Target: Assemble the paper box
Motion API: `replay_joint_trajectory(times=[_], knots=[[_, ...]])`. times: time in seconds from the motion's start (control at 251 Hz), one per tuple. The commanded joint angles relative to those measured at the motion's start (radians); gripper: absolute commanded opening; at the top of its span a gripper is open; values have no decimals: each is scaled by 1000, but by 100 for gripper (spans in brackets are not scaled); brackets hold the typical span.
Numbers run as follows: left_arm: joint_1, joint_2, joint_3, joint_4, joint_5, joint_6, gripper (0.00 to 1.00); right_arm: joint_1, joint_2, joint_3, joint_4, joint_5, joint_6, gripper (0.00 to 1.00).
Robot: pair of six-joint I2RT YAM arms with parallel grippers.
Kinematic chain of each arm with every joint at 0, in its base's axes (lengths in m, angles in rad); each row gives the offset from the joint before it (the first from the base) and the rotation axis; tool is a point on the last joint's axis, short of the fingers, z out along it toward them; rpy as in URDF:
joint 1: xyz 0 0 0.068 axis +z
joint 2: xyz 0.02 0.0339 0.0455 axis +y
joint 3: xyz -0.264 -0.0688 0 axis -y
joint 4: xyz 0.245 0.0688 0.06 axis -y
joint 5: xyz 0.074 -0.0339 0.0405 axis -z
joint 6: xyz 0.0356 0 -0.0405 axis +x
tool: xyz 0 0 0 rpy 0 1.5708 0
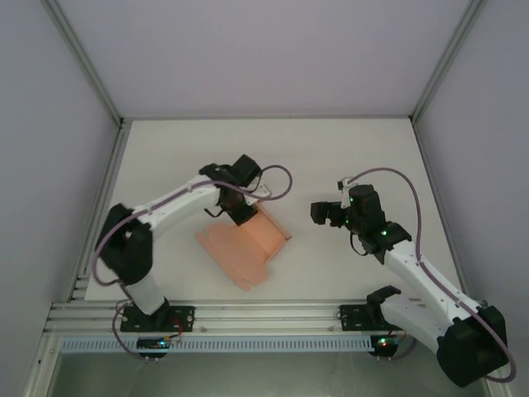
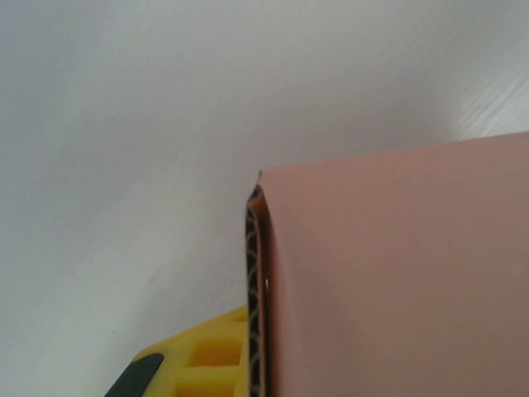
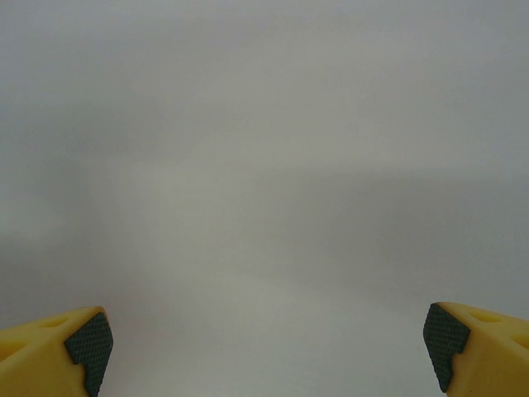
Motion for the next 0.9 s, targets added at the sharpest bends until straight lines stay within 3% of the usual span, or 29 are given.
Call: replay_joint_trajectory(times=[0.0, 0.219, 0.355, 0.475, 0.619, 0.758, 0.798, 0.898], knots=[[-27, 129, 103, -220, -169, 43, 0, -25, 16, 30, -65, -36, -4, 99], [-77, 285, 174, -147, -316, 74, 0, -70, 12, 28, -65, -54, -5, 99], [-116, 364, 191, -3, -512, 43, 0, -88, 2, 25, -68, -50, -4, 99], [-145, 469, 214, 25, -590, 61, 0, -102, 0, 16, -66, -51, 0, 99], [-157, 542, 235, 52, -598, 76, 0, -115, 3, 5, -58, -69, 4, 99], [-153, 500, 243, 63, -536, 87, 1, -126, 7, 3, -59, -77, 4, 99], [-154, 479, 244, 60, -520, 101, 8, -129, 5, 2, -53, -83, 4, 99], [-154, 409, 218, 76, -480, 163, 49, -132, 3, -3, -46, -100, 0, 99]])
